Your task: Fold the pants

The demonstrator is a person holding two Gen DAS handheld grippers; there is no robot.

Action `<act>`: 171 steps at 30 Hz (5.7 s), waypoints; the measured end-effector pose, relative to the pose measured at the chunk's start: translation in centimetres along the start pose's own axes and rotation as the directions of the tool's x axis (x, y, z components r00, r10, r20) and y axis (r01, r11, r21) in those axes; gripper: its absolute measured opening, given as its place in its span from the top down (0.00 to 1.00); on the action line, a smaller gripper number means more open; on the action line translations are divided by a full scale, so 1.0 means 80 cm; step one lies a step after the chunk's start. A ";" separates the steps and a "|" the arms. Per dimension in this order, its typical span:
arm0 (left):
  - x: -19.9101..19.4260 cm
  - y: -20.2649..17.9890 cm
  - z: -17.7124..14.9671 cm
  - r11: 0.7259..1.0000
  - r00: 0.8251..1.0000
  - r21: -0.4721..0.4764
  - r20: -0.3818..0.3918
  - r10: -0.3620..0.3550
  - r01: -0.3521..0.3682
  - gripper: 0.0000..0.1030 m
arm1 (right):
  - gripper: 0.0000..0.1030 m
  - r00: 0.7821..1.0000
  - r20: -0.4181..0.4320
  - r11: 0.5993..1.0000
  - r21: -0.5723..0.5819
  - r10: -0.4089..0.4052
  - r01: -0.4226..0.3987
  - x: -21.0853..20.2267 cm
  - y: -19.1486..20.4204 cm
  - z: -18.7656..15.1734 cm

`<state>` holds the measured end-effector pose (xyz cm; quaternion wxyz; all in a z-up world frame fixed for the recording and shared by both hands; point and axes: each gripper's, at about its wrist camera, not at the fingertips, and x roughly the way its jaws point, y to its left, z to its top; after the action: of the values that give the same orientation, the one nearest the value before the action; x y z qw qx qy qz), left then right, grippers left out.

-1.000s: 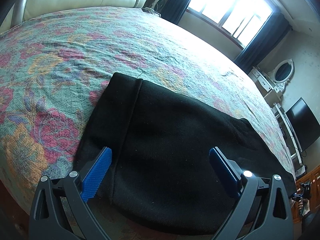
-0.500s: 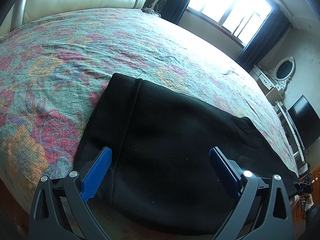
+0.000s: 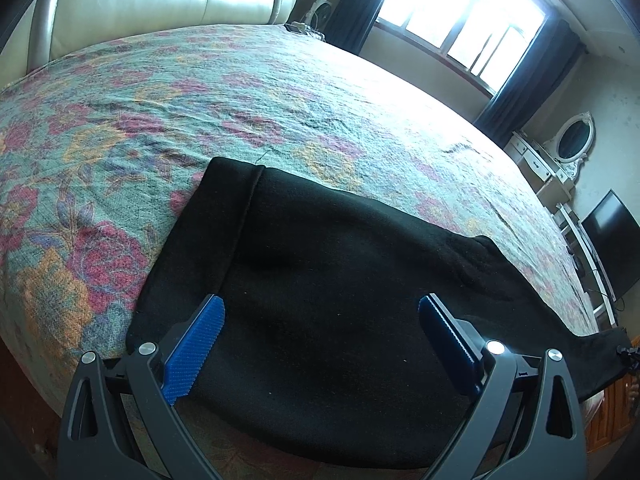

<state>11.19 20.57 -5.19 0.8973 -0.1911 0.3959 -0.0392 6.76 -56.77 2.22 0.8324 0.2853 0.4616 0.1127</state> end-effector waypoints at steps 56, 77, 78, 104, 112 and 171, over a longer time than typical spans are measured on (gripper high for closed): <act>-0.033 -0.104 -0.042 0.964 0.972 0.129 -0.075 -0.225 0.233 0.06 | 0.87 0.991 -0.137 0.963 -0.265 0.003 -0.040 0.195 0.376 -0.070; -0.027 -0.087 -0.045 0.967 0.970 0.094 -0.082 -0.230 0.237 0.06 | 0.86 0.971 -0.208 0.945 -0.324 -0.114 0.042 0.330 0.421 -0.111; -0.027 -0.086 -0.046 0.967 0.970 0.092 -0.083 -0.229 0.236 0.06 | 0.83 0.971 -0.210 0.944 -0.328 -0.119 0.045 0.334 0.422 -0.114; -0.015 -0.084 -0.055 0.971 0.972 0.091 -0.106 -0.211 0.221 0.06 | 0.28 0.976 -0.011 0.958 -0.193 0.216 -0.214 0.218 0.352 -0.128; -0.014 -0.101 -0.058 0.965 0.967 0.097 -0.107 -0.232 0.242 0.06 | 0.23 0.978 0.096 0.959 0.198 0.184 -0.200 0.132 0.123 -0.145; 0.003 -0.155 -0.067 0.955 0.960 0.160 -0.173 -0.220 0.248 0.06 | 0.70 0.900 -0.143 0.907 0.165 0.412 -0.389 0.282 0.059 -0.019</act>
<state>8.49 7.40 -4.03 0.8668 -0.1514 0.4329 -0.1956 18.22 -42.24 -11.54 0.7269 0.4177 0.4705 0.2753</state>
